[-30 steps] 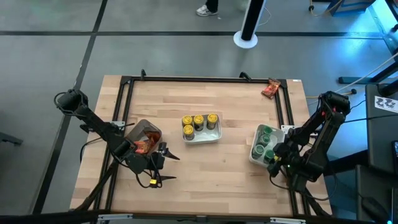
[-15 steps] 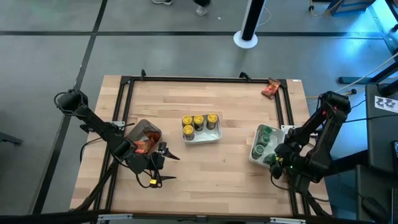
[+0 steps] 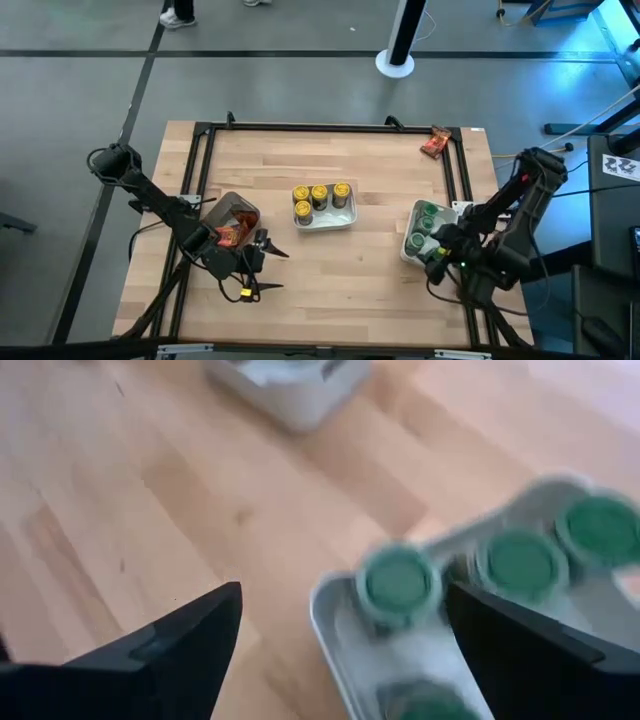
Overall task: Sort spices by type
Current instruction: Put the orange seasoning pack into the black bin
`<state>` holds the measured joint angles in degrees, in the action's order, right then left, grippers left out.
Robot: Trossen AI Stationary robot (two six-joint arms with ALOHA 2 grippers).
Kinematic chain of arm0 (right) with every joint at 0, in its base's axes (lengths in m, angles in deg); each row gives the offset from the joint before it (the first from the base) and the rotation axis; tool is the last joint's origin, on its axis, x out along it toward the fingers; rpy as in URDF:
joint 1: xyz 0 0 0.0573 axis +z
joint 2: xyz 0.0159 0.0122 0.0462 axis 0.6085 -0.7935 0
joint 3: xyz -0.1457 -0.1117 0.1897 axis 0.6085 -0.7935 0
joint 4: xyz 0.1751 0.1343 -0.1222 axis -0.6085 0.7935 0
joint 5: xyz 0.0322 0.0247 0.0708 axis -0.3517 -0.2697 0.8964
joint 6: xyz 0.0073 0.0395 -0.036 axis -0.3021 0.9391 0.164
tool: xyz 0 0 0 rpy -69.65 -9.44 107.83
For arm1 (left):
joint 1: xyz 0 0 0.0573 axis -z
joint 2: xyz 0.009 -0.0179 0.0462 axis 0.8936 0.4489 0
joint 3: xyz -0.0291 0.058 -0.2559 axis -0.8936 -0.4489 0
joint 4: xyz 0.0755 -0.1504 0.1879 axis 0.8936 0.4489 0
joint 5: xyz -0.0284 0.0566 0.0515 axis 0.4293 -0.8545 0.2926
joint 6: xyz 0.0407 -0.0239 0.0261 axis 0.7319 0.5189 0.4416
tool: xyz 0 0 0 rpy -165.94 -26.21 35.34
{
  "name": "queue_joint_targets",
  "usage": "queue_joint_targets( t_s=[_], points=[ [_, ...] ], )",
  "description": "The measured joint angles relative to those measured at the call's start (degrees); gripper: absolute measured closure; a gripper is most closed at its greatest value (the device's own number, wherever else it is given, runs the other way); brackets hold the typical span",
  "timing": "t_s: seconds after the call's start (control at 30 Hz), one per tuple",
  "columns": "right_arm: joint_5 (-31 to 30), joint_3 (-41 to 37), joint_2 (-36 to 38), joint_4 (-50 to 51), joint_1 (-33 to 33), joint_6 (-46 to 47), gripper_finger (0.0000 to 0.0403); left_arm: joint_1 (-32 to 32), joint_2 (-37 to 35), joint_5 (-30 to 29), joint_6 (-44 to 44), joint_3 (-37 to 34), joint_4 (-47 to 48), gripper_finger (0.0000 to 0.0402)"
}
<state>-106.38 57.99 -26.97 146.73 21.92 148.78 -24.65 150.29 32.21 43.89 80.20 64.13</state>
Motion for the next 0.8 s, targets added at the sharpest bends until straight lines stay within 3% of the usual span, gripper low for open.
queue_joint_targets(
  t_s=[0.23, 0.53, 0.8],
  points=[
    [-5.99, 0.32, 0.00, -3.12, -9.65, -10.32, 0.0054, 0.00, 0.00, 0.04, -2.90, 0.00, -0.02, 0.0052],
    [-2.80, 0.32, 0.00, -7.73, -28.03, -30.24, 0.0054, -2.25, 0.00, 0.02, -5.82, 0.00, 0.62, 0.0052],
    [-0.14, 0.32, 0.00, -7.37, -46.81, -41.65, 0.0054, -7.19, 0.00, -2.34, -7.68, 0.00, 2.20, 0.0053]
  ],
)
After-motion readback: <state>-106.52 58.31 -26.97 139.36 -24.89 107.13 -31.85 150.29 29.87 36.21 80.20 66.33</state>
